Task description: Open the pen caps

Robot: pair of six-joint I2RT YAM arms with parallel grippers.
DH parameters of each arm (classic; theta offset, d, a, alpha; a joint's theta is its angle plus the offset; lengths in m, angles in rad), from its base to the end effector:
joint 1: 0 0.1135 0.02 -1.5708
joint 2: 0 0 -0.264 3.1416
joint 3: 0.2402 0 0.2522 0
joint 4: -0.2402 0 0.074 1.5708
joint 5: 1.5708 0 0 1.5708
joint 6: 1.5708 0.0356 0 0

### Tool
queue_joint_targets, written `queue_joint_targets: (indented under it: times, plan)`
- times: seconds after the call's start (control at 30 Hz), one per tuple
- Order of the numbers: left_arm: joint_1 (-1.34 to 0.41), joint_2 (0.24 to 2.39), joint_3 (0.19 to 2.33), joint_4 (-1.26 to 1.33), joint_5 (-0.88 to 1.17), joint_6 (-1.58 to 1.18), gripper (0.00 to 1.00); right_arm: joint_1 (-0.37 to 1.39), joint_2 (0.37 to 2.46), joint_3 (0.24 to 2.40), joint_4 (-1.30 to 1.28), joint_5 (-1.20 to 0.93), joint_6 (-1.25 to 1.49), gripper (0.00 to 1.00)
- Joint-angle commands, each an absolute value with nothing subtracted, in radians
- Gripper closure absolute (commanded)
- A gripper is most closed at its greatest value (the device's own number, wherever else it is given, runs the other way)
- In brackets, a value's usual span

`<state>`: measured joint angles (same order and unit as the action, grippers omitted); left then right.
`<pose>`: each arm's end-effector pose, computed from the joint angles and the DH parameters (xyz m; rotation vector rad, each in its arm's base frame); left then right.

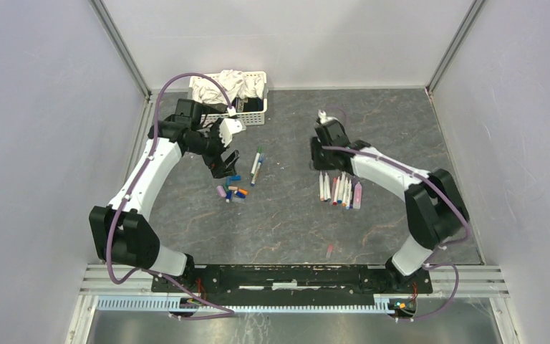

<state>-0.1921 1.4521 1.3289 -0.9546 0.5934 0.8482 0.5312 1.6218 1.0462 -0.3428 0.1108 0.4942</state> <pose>0.2791 -0.0746 0.3139 1.3794 2.0297 -0.5098 0.2934 0.1678 0.2072 0.0007 2.5054 0.2946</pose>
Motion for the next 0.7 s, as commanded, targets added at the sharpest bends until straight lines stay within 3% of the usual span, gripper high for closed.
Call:
queue_joint_targets:
  times: [0.0, 0.07, 0.23, 0.4, 0.67]
  plan:
    - [-0.189, 1.428, 1.364, -0.923, 0.563, 0.752, 0.0, 0.606, 1.747, 1.296, -0.355, 0.141, 0.514, 0.56]
    - [-0.186, 1.428, 1.366, -0.92, 0.556, 0.738, 0.0, 0.64, 1.833, 1.405, -0.363, 0.159, 0.524, 0.51]
    - [-0.177, 1.425, 1.357, -0.91, 0.541, 0.721, 0.0, 0.704, 2.053, 1.625, -0.347, 0.169, 0.542, 0.49]
    - [-0.172, 1.43, 1.335, -0.896, 0.556, 0.709, 0.0, 0.74, 2.106, 1.591, -0.216, 0.166, 0.548, 0.46]
    - [-0.172, 1.458, 1.354, -0.896, 0.555, 0.695, 0.0, 0.804, 2.197, 1.649, -0.211, 0.155, 0.573, 0.45]
